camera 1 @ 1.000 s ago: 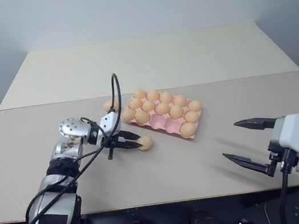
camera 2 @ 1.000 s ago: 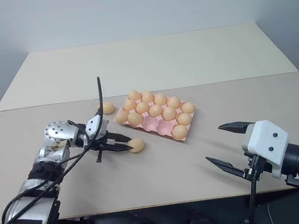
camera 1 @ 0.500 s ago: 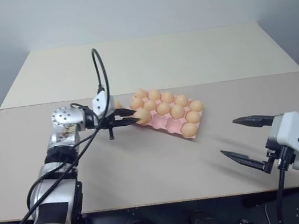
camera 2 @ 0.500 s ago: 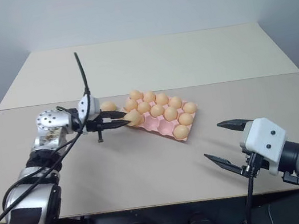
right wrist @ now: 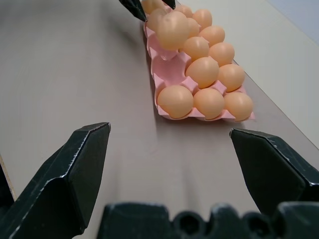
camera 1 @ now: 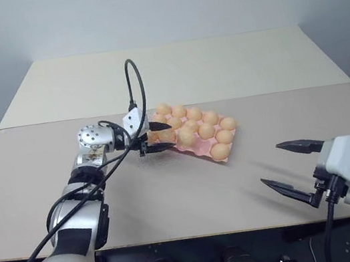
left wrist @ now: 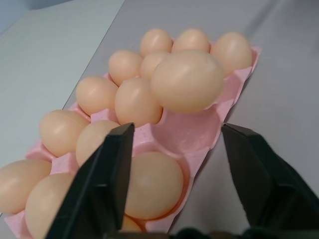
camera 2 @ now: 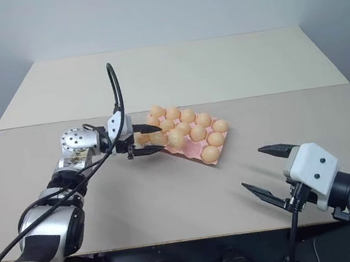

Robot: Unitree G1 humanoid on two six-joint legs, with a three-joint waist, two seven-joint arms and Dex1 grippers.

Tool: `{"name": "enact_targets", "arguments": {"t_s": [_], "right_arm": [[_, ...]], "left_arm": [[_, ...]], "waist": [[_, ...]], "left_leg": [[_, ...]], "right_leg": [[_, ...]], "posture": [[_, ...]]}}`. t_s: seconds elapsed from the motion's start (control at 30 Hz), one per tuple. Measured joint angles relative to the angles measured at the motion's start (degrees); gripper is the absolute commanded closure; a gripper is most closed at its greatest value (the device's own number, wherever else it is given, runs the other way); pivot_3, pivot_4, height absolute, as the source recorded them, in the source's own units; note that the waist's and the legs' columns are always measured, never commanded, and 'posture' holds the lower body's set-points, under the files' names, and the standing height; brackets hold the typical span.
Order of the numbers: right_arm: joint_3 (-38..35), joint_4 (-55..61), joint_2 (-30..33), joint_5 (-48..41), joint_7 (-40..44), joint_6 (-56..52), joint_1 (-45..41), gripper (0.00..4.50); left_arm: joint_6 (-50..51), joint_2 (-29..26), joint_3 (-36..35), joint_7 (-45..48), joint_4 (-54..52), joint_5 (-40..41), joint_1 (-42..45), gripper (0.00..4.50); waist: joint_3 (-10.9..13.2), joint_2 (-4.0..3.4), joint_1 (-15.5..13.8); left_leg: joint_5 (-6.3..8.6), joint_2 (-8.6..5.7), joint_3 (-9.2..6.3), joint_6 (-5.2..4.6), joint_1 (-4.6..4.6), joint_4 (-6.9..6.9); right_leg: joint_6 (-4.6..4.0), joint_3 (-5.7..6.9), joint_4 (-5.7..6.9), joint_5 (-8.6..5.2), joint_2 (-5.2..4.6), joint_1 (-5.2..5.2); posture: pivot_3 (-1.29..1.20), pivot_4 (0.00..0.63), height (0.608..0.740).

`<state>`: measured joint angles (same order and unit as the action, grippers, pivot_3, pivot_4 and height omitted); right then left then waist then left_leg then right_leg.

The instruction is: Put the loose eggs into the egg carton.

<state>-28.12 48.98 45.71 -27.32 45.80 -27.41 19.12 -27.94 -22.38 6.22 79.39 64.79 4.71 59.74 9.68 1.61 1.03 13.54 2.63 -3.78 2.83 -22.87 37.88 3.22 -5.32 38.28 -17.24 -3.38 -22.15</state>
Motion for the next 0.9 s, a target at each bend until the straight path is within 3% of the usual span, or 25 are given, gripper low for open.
{"name": "enact_targets", "arguments": {"t_s": [0.07, 0.47, 0.7, 0.9], "right_arm": [[0.0, 0.0, -0.01, 0.08, -0.14, 0.0, 0.0, 0.0], [0.0, -0.12, 0.0, 0.12, -0.15, 0.0, -0.47, 0.0], [-0.16, -0.95, 0.12, 0.04, 1.61, 1.19, -0.92, 0.0], [0.41, -2.78, 2.37, -1.0, 2.82, 1.31, -5.64, 0.0]], "left_arm": [[-0.33, 0.13, -0.38, -0.13, 0.08, -0.06, 0.0, 0.02], [1.0, -3.29, -4.47, 2.62, -0.63, 2.09, 0.0, 0.02], [4.24, -15.42, -7.86, 8.42, -2.6, 3.79, -0.18, 0.02], [4.42, -21.68, -9.14, 3.13, -3.08, 2.4, -3.3, 0.02]], "waist": [[0.0, 0.0, -0.02], [0.0, 0.0, 0.11], [0.0, -0.01, 1.14], [0.0, -0.01, 1.03]], "left_leg": [[0.0, 0.0, 0.0, 0.0, 0.0, 0.0], [0.0, 0.0, 0.0, 0.0, 0.01, 0.0], [0.0, 0.03, -0.03, 0.0, 0.03, 0.0], [0.0, 0.05, -0.07, 0.0, 0.03, 0.0]], "right_leg": [[0.0, 0.0, 0.0, 0.0, 0.0, 0.0], [0.0, 0.01, 0.02, 0.0, 0.0, 0.0], [0.0, 0.02, 0.09, 0.0, 0.02, -0.02], [0.0, 0.09, 0.14, -0.01, 0.0, -0.01]], "posture": [[0.0, 0.15, 0.74], [0.0, 0.15, 0.74], [0.0, 0.15, 0.74], [0.0, 0.15, 0.74]]}}
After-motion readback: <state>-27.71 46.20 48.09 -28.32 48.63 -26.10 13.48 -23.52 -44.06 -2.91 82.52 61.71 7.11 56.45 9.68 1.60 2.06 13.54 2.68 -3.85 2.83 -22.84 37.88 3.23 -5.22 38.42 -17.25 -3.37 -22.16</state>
